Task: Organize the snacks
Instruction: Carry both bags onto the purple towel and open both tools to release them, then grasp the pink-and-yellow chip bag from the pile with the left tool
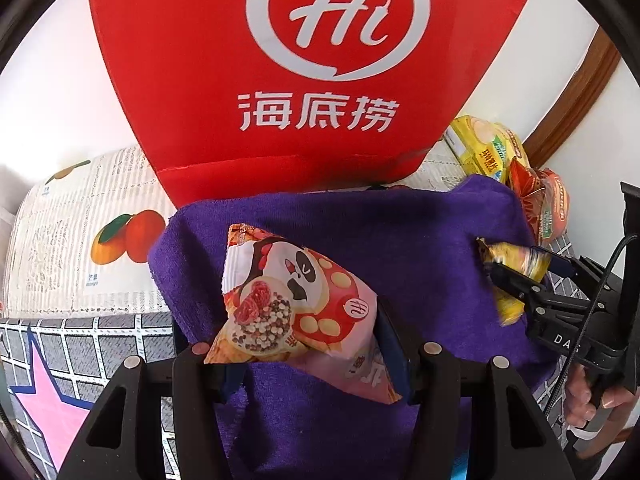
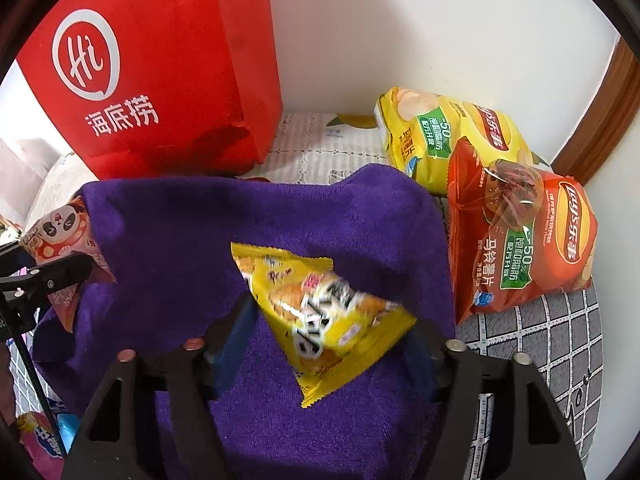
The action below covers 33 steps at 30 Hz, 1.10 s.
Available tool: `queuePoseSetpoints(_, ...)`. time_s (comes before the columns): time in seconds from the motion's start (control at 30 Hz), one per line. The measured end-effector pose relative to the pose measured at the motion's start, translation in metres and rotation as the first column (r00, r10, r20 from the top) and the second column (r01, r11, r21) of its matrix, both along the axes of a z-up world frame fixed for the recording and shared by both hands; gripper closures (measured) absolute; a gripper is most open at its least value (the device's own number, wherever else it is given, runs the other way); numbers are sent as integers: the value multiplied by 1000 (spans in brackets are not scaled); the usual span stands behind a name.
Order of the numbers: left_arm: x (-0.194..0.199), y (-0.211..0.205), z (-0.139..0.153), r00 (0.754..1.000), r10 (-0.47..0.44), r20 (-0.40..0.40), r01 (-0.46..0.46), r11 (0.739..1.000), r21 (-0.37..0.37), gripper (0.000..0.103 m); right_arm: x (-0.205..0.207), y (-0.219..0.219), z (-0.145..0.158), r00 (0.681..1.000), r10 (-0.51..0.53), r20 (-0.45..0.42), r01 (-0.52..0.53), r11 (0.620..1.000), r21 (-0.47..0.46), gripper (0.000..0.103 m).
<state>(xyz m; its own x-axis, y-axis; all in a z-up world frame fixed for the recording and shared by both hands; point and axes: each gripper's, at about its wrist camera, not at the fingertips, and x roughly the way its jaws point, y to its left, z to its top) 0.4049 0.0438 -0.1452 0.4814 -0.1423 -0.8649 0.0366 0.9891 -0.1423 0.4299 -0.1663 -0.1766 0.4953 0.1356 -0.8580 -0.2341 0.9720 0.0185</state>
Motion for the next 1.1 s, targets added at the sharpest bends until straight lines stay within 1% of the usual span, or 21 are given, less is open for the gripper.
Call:
queuePoseSetpoints(0.17,-5,-1,7,1000,-14,22,14,1000,-6,46,-5,-1,9,1000,6,9,-6,1000,18,30)
queuePoseSetpoints(0.2,-6,-2,8,1000,-16,27,16,1000,-9,45,-6,-2,11,1000,4,10,-4,1000,20,30)
queuePoseSetpoints(0.23,-7,-2,10,999,-18,32,19,1000,-10,39,-7,-2,13,1000,1,13,-1,1000,22,30)
queuePoseSetpoints(0.3,-9,-4,14,999,-19,39,20,1000,-8,36,-12,-2,21,1000,0,27,0,999,33,30)
queuePoseSetpoints(0.43,-16,-3,28,997,-11,70,12,1000,-13,36,-26,0,41,998,8,69,-12,998,56,30)
queuePoseSetpoints(0.53,-25,-4,42,995,-14,99,15,1000,-17,36,-40,7,58,993,7,114,-11,999,32,30)
queuePoseSetpoints(0.57,-28,-4,47,994,-11,111,13,1000,-15,36,-47,10,63,992,4,127,-6,1000,10,30)
queuePoseSetpoints(0.6,-32,-3,51,993,-8,122,10,1000,-17,36,-50,12,66,991,0,137,0,1000,-7,29)
queuePoseSetpoints(0.63,-38,-2,57,990,-6,140,10,1000,-24,36,-57,14,70,988,-7,155,12,1000,-27,22)
queuePoseSetpoints(0.7,-47,1,64,988,0,157,6,999,-35,36,-72,17,74,981,-6,195,15,999,-49,12)
queuePoseSetpoints(0.77,-58,5,70,986,8,165,0,999,-47,36,-86,16,77,974,15,225,-3,999,-52,12)
queuePoseSetpoints(0.83,-69,9,76,985,14,173,-4,998,-56,36,-98,11,80,973,18,229,-10,999,-35,12)
queuePoseSetpoints(0.9,-82,12,82,982,22,190,-10,998,-62,36,-111,6,82,974,3,227,-4,1000,2,12)
queuePoseSetpoints(1.0,-107,15,88,976,29,214,-17,998,-58,36,-134,-10,87,971,-34,237,11,995,99,13)
queuePoseSetpoints(1.1,-131,17,92,973,21,231,-12,999,-44,36,-153,-18,88,975,-47,218,11,987,162,13)
